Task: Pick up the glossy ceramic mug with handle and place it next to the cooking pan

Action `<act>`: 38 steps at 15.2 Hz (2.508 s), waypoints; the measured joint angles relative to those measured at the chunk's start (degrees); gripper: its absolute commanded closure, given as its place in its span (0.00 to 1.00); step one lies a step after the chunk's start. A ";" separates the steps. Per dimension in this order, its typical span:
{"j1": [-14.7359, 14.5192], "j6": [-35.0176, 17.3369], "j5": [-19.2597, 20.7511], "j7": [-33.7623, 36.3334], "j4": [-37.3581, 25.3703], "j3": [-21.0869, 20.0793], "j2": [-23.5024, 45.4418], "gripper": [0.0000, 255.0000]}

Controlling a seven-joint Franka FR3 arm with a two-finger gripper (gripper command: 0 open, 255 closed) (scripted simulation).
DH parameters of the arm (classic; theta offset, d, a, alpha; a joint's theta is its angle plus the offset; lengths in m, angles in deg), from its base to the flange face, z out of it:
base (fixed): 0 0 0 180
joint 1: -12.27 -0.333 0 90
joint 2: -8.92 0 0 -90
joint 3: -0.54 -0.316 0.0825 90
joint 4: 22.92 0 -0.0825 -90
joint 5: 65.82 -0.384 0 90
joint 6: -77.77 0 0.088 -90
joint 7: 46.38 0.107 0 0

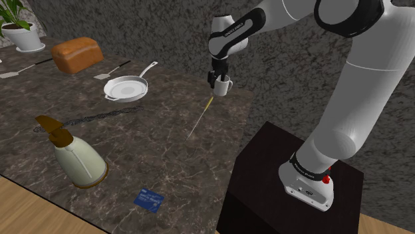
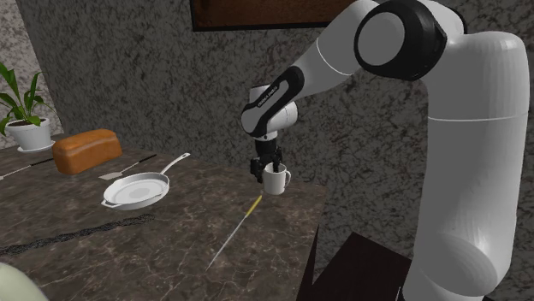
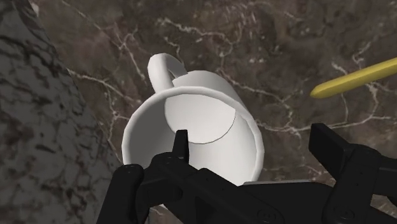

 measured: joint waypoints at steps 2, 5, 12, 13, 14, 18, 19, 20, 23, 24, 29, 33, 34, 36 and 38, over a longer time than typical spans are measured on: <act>0.02 -0.81 -0.01 0.02 0.48 0.00 0.34 0.00; 0.00 -1.04 -0.02 0.06 0.63 -0.02 0.40 0.00; -0.01 -1.07 -0.02 0.06 0.65 -0.02 0.40 1.00; -0.01 -1.07 -0.02 0.06 0.65 -0.02 0.41 1.00; 0.00 -1.07 -0.02 0.06 0.65 -0.02 0.41 1.00; -0.01 -1.07 -0.02 0.06 0.65 -0.02 0.41 1.00; 0.00 -0.73 0.00 0.03 0.52 -0.01 0.20 1.00; -0.05 -0.25 0.03 0.09 0.41 -0.02 -0.17 1.00; -0.03 1.58 0.09 -0.03 -0.42 0.03 -1.20 1.00; -0.05 2.23 0.12 -0.02 -0.69 0.04 -1.57 1.00; -0.18 5.83 0.26 0.00 -2.16 0.03 -3.71 1.00; -0.22 8.66 0.38 -0.07 -3.38 0.05 -5.34 1.00; -0.25 9.34 0.38 -0.05 -3.88 0.03 -5.52 1.00; -0.27 10.89 0.40 -0.09 -4.86 0.03 -6.09 1.00; -0.26 12.38 0.44 -0.19 -5.68 0.05 -6.77 1.00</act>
